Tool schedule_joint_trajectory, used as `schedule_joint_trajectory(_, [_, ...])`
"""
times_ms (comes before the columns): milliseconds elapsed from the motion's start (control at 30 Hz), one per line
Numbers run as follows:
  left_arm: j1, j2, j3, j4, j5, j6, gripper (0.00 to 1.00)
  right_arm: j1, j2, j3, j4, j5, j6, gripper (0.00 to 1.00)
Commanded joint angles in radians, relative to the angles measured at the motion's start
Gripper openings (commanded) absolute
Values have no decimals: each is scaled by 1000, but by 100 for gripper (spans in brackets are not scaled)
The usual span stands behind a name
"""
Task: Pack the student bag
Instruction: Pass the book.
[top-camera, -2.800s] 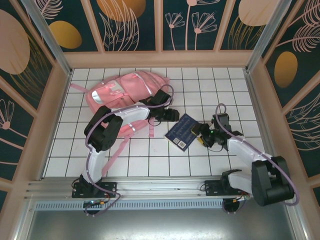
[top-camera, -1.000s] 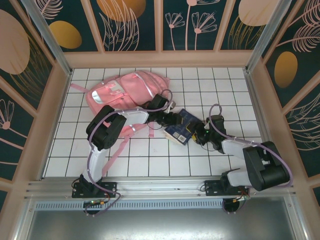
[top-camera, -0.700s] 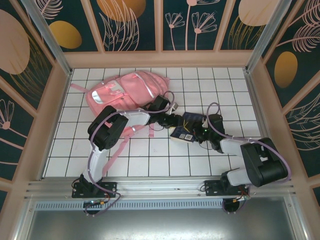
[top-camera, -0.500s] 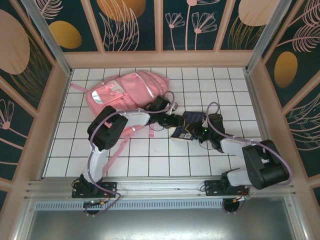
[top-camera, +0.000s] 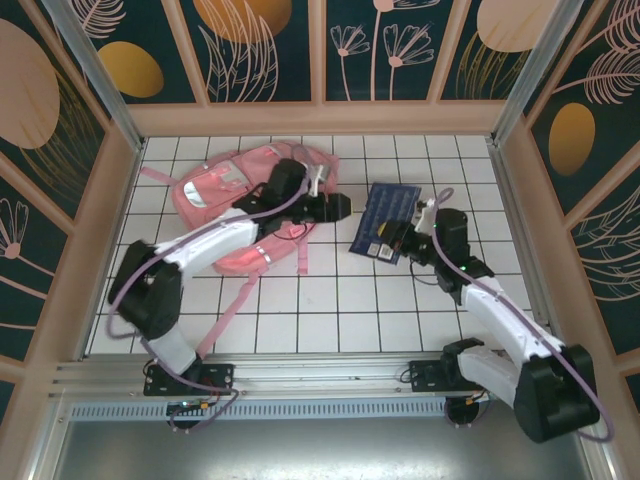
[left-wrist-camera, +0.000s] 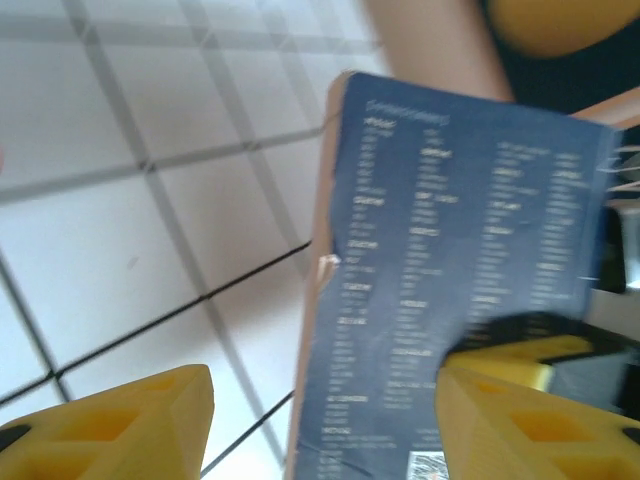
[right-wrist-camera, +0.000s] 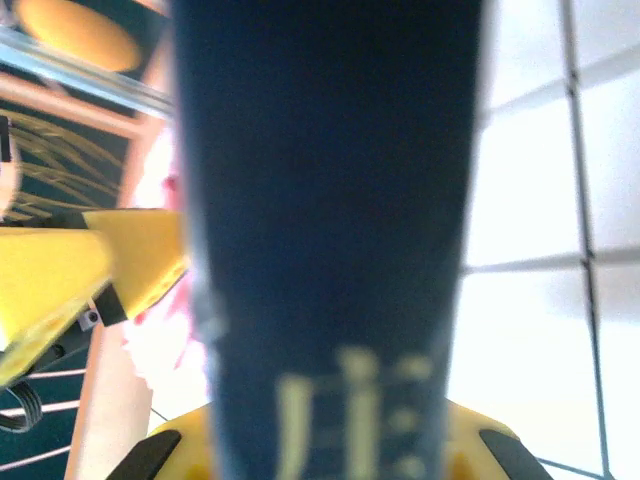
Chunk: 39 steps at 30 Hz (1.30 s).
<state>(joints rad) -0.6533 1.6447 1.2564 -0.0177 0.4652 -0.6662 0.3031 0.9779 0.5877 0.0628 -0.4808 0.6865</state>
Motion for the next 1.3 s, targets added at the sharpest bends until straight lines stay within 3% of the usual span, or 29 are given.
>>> schedule_joint_trajectory(0, [4, -91, 1, 102, 93, 56, 62, 11, -91, 110, -34, -86, -135, 0])
schedule_joint_trajectory(167, [8, -169, 0, 141, 178, 116, 67, 39, -102, 195, 15, -346, -159, 0])
schedule_joint_trajectory(367, [24, -194, -17, 151, 300, 139, 71, 118, -126, 230, 51, -400, -172, 0])
schedule_joint_trajectory(533, [37, -225, -76, 271, 447, 87, 65, 136, -145, 206, 105, -413, -139, 0])
schedule_joint_trajectory(667, [38, -251, -159, 535, 572, -75, 48, 135, -151, 201, 91, -378, -149, 0])
schedule_joint_trajectory(800, [37, -265, -196, 650, 609, -139, 12, 134, -138, 199, 90, -368, -149, 0])
schedule_joint_trajectory(867, [37, -270, -204, 678, 625, -150, 0, 134, -130, 199, 85, -370, -153, 0])
schedule_joint_trajectory(967, [37, -277, -219, 741, 647, -186, 0, 136, -112, 203, 69, -366, -159, 0])
schedule_joint_trajectory(1067, [37, -288, -215, 726, 639, -167, 0, 133, -118, 217, 15, -284, -174, 2])
schedule_joint_trajectory(1100, [37, -296, -212, 704, 620, -148, 0, 133, -127, 221, -1, -229, -172, 17])
schedule_joint_trajectory(1133, [38, -306, -211, 682, 585, -130, 0, 133, -141, 221, -12, -156, -153, 41])
schedule_joint_trajectory(1167, [39, -319, -217, 680, 538, -124, 0, 135, -167, 202, 17, -97, -111, 55])
schedule_joint_trajectory(1267, [43, -353, -271, 767, 346, -183, 0, 164, -270, 34, 307, 50, 90, 87])
